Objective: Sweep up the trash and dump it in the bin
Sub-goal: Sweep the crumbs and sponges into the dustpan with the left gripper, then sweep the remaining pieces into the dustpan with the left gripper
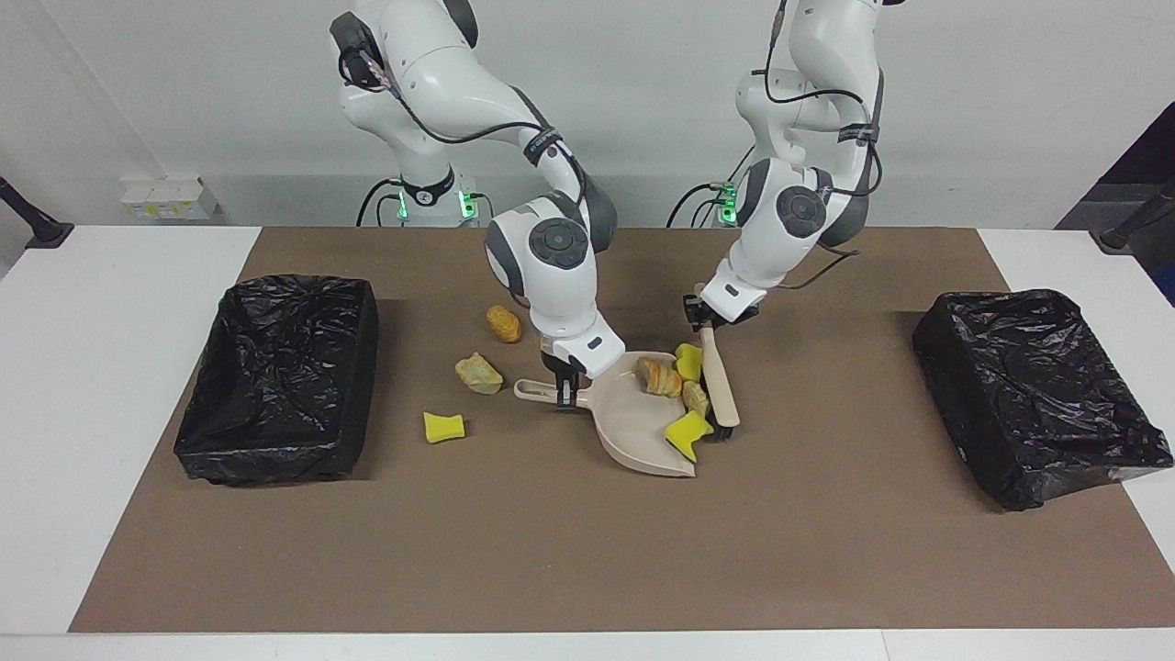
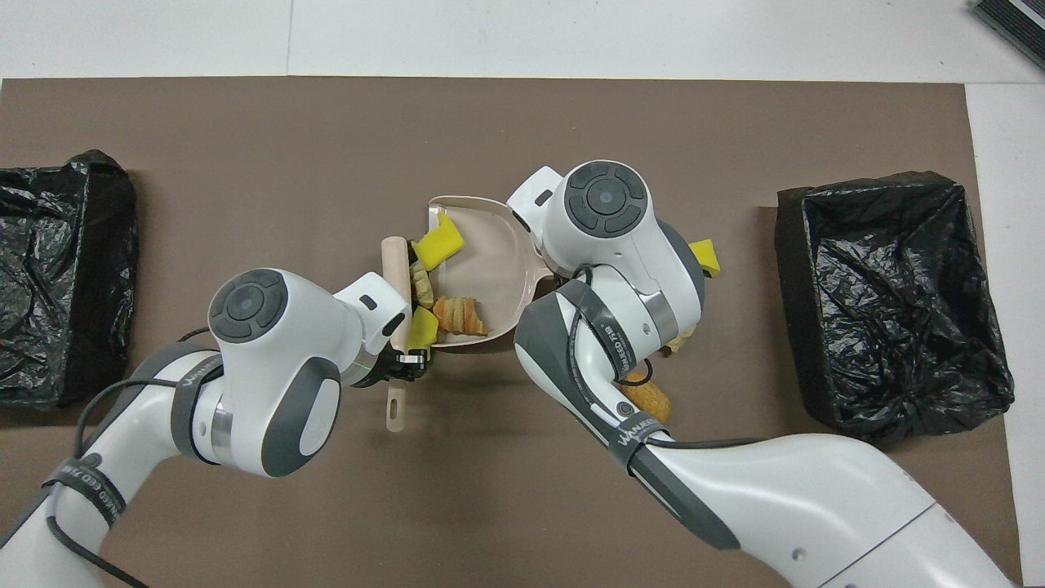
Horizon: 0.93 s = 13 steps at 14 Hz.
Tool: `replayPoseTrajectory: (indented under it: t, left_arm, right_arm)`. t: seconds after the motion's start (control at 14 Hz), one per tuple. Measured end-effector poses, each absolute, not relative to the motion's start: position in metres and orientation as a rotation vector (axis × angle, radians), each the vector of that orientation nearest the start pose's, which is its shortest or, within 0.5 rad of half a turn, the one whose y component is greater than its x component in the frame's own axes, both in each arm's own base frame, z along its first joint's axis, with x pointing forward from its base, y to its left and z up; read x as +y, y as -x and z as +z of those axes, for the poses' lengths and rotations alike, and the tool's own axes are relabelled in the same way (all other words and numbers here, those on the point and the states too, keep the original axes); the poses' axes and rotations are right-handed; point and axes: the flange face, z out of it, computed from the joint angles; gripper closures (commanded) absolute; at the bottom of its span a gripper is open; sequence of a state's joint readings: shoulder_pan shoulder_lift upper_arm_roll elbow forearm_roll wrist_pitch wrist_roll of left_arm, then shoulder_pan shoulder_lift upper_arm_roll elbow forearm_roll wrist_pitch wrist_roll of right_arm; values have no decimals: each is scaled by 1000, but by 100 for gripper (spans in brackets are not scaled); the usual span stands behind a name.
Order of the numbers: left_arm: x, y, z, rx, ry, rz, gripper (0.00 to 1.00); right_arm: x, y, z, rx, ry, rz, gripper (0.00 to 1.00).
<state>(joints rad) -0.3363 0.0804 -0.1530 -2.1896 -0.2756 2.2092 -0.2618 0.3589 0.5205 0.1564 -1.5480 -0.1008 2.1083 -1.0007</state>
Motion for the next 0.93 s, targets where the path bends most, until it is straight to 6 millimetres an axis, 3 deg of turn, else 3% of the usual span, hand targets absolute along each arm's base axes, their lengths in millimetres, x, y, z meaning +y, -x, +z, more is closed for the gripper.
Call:
replayPoseTrajectory:
  t: [0.21, 0.43, 0.57, 0.72, 0.93]
  left_arm:
    - [-292, -478, 372, 173, 3349, 210, 100]
    - [-287, -496, 402, 160, 3359, 223, 100]
    - [-263, -509, 420, 91, 3369, 208, 100]
    - [-222, -524, 432, -25, 3376, 180, 100]
    - [-174, -529, 428, -99, 3311, 244, 100]
  right_arm:
    - [319, -621, 357, -2227, 2247, -70, 100]
    - [306, -627, 357, -2230, 2217, -79, 100]
    - [299, -631, 357, -2236, 2195, -89, 100]
    - [297, -632, 357, -2239, 2192, -90, 100]
    - [302, -630, 358, -2246, 2183, -93, 100]
